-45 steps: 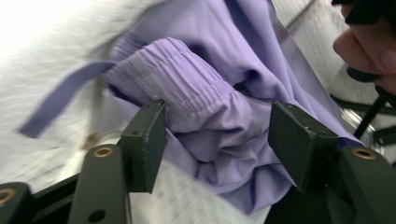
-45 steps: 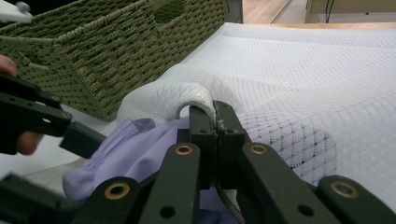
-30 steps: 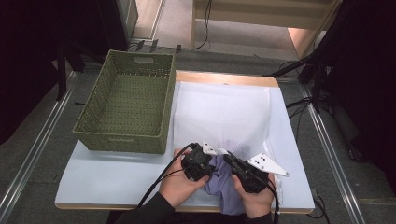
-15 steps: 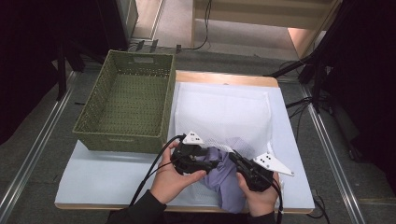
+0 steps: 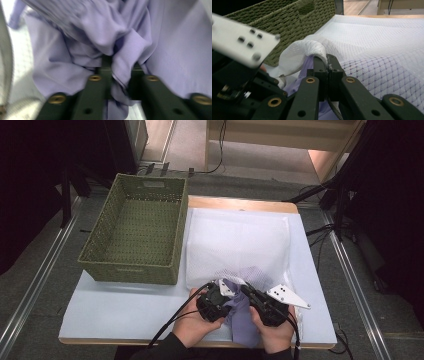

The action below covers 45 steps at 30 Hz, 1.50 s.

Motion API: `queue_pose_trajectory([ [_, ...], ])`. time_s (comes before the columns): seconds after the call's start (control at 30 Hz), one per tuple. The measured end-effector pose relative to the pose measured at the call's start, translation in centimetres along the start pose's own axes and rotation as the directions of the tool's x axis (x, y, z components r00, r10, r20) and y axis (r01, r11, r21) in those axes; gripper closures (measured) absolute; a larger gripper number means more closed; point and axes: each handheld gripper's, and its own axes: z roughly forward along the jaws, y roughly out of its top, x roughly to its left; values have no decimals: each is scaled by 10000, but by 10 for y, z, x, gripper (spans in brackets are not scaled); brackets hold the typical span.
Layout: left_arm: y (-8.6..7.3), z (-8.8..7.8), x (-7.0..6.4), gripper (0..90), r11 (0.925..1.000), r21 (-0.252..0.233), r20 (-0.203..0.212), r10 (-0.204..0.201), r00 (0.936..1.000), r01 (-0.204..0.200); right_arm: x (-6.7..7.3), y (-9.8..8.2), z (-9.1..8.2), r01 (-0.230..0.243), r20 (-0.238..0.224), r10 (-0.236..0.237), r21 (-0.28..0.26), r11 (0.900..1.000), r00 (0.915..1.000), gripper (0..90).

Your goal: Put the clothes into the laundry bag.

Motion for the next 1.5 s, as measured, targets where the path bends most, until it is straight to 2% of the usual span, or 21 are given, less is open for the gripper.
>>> queue_pose_trajectory([
  [0.07,3,-4,4,854,9936,-1104,-145,-251,9996,234,2,1,-1,26,-28,-26,-45,10000,10000,884],
  [0.13,5,-7,6,851,9742,-2181,-678,-748,9949,583,2,2,-2,26,-27,-26,-169,9999,10000,884],
  [0.17,6,-7,9,846,9667,-2432,-637,-978,9932,796,3,3,-3,6,8,-6,-196,9998,10000,884],
  [0.23,8,-1,11,778,9733,-2135,-156,-898,9958,845,1,2,-3,10,64,-9,-217,9998,10000,885],
  [0.3,6,2,10,600,9854,-1643,122,-431,9990,445,-1,1,-2,-13,138,16,-163,9999,9999,885],
  [0.33,4,0,9,513,9863,-1604,175,-356,9992,379,-2,0,-2,-84,179,87,-132,9999,9998,885],
  [0.37,2,-5,9,464,9844,-1707,299,-376,9988,421,-3,0,-2,-89,188,91,-121,9999,9998,885],
  [0.53,-7,-32,8,357,9531,-2854,1553,-578,9862,1008,-8,0,-3,-210,273,214,-139,9997,9994,885],
  [0.6,-7,-31,1,314,9564,-2790,1778,-371,9834,865,-9,0,-2,-204,274,208,-153,9997,9994,884],
  [0.73,-6,-8,-13,249,9892,-1443,1542,-25,9880,251,-7,0,-1,-150,236,153,-121,9998,9996,885],
  [0.8,-5,8,-16,246,9969,-684,1290,-291,9912,382,-6,0,0,-85,231,87,-89,9999,9997,885],
  [0.87,-5,22,-18,260,9991,-332,826,-226,9963,254,-5,-1,0,-109,197,109,-27,9999,9997,885],
  [0.9,-5,23,-19,313,9988,-474,426,-65,9991,85,-5,-1,1,-97,167,98,-22,10000,9998,884],
  [0.97,-1,23,-19,564,9990,-447,-219,16,9998,-26,-4,-2,1,-75,160,76,-13,10000,9998,884],
  [1.07,3,21,-10,782,9975,-552,329,-412,9986,430,-4,-1,-1,-114,130,114,-37,9999,9999,884],
  [1.13,6,17,-6,825,9927,-968,280,-692,9972,716,-5,-1,-1,-154,119,155,-86,9998,9998,884],
  [1.2,10,10,-3,836,9796,-1715,146,-1033,9945,1043,-5,-1,-1,-141,134,142,-97,9999,9998,884],
  [1.23,11,6,-1,836,9634,-2356,-16,-1321,9912,1280,-5,-1,-1,-134,134,136,-99,9999,9998,885],
  [1.3,13,7,2,824,9511,-2758,-396,-1554,9871,1387,-5,-1,-1,-133,137,134,-88,9999,9998,884],
  [1.37,13,15,7,782,9530,-2595,-339,-1705,9848,1561,-4,-1,0,-126,148,126,-42,9999,9998,885],
  [1.5,8,14,8,564,9593,-2316,268,-1597,9868,1616,-6,-2,-1,-148,195,148,-30,9999,9997,884],
])
